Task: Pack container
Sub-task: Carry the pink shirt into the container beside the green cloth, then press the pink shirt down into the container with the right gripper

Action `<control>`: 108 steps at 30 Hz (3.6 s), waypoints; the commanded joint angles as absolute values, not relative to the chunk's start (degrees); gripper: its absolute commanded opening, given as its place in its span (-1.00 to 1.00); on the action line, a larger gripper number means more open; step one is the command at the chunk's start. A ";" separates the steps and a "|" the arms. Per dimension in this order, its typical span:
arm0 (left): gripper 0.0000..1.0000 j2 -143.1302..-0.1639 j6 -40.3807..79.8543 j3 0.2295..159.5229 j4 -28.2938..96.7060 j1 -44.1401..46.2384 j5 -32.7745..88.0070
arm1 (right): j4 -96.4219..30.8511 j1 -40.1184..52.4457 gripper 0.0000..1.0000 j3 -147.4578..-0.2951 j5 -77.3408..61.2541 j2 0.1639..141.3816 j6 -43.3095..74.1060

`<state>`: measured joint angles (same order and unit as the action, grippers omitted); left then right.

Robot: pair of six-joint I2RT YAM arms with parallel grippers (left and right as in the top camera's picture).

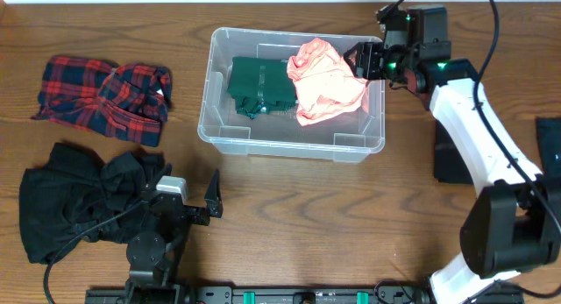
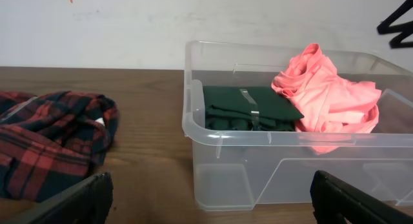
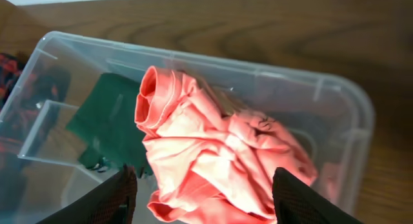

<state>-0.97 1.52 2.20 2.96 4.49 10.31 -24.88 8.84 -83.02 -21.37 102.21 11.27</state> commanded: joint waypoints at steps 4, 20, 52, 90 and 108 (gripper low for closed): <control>0.96 -1.02 1.78 0.60 3.75 4.19 10.50 | -24.95 12.12 -0.59 -83.33 -17.80 98.10 0.69; 0.96 -1.02 1.78 0.60 3.75 4.19 10.50 | -14.85 20.53 -0.97 -83.31 -1.89 107.57 -0.71; 0.96 -1.02 1.78 0.60 3.75 4.19 10.50 | -13.91 20.34 -0.98 -83.90 -1.76 115.24 0.38; 0.96 -1.02 1.78 0.60 3.75 4.19 10.50 | -1.58 22.37 -0.97 -83.90 -2.39 125.93 3.14; 0.96 -1.02 1.78 0.60 3.75 4.19 10.50 | -9.13 22.37 -0.88 -83.90 -2.39 115.66 2.70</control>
<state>-0.97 1.52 2.20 2.96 4.49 10.31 -8.08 21.76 -83.74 -2.90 122.21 2.39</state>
